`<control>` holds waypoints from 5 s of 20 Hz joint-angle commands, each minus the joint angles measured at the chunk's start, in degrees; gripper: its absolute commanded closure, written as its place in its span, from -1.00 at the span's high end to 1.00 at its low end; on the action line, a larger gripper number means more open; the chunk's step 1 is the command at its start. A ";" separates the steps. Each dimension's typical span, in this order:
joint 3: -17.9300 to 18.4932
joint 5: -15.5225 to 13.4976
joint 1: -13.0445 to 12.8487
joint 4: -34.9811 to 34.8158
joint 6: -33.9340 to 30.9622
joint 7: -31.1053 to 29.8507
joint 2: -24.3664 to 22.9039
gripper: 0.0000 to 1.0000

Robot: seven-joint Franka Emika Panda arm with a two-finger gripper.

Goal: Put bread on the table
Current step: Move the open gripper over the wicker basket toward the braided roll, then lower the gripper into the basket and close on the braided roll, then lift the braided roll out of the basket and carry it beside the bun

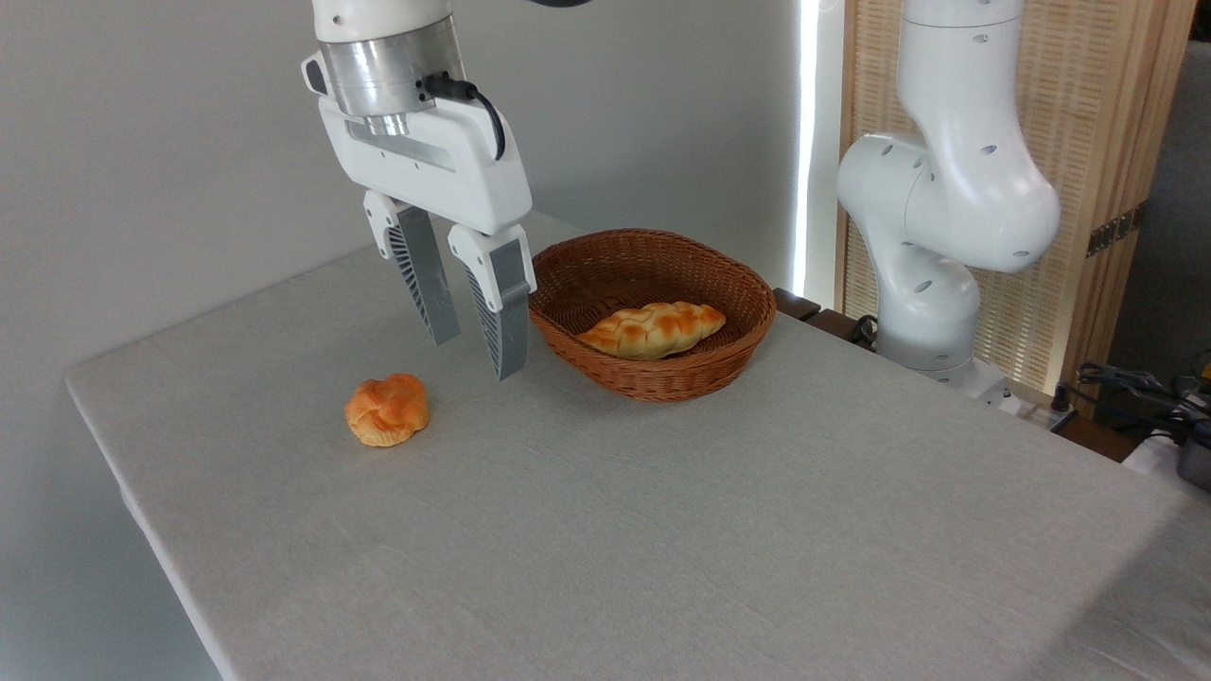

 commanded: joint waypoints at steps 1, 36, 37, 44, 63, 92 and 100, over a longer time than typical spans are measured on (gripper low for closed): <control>-0.23 -4.35 0.00 -6.59 -0.89 1.57 -5.01 1.00; -12.19 -7.18 -9.14 -45.54 11.31 4.55 -25.15 1.00; -12.28 -7.18 -9.14 -45.98 12.28 4.47 -24.97 1.00; -12.36 -10.34 -10.37 -46.77 12.65 4.46 -24.36 0.70; -12.36 -10.34 -10.37 -46.78 12.30 6.05 -24.18 -0.46; 3.71 -6.65 -9.58 -16.28 10.07 6.14 -9.96 -0.29; 3.37 -6.21 -9.67 -16.28 24.94 0.51 2.36 1.00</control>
